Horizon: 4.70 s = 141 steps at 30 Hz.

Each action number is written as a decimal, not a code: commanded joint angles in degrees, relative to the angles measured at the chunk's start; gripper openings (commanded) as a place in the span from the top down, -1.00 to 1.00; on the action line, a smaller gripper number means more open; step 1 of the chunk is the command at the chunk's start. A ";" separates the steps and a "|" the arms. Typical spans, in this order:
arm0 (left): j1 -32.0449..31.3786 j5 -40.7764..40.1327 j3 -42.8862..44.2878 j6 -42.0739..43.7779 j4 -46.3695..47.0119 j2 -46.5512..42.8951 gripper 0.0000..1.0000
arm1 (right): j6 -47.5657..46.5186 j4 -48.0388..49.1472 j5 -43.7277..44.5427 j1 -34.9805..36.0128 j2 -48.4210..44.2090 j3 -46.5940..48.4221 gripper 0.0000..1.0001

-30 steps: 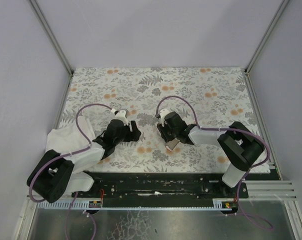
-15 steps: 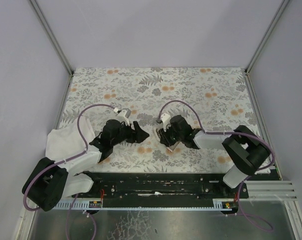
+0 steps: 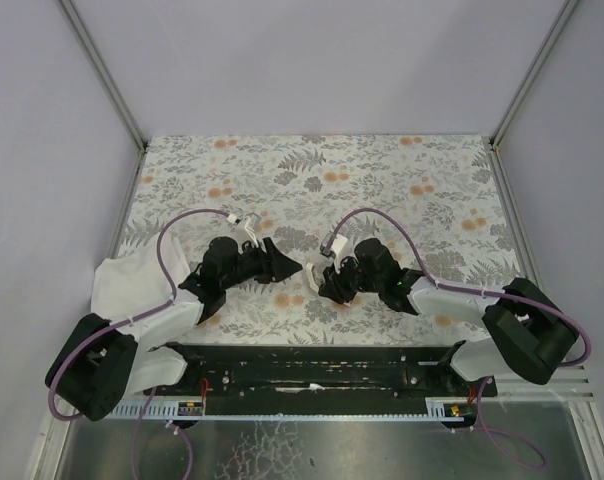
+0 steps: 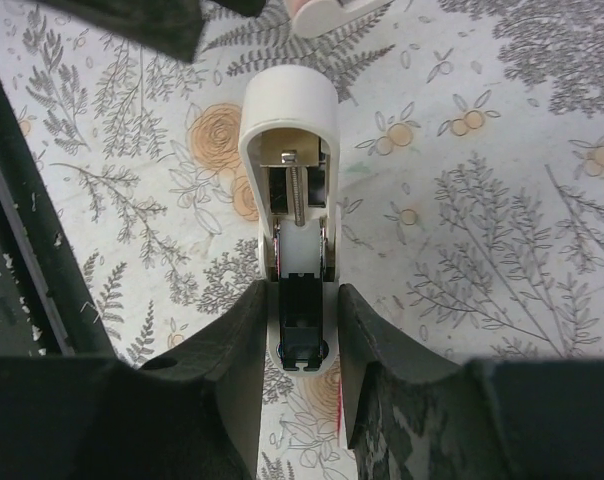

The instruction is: Load the staples into the stapler

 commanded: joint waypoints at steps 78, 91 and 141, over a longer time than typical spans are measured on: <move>-17.23 22.64 0.32 11.31 9.28 -5.55 0.86 | -6.18 -37.42 -28.27 3.56 -10.56 21.02 0.77; -17.98 6.91 -4.42 14.90 15.90 -12.16 1.00 | 24.18 -30.24 0.73 -0.63 -23.13 20.55 -0.98; -18.52 -6.01 -3.21 27.53 17.51 -14.16 1.00 | 71.09 -7.62 -5.06 -0.45 -20.86 11.02 -0.50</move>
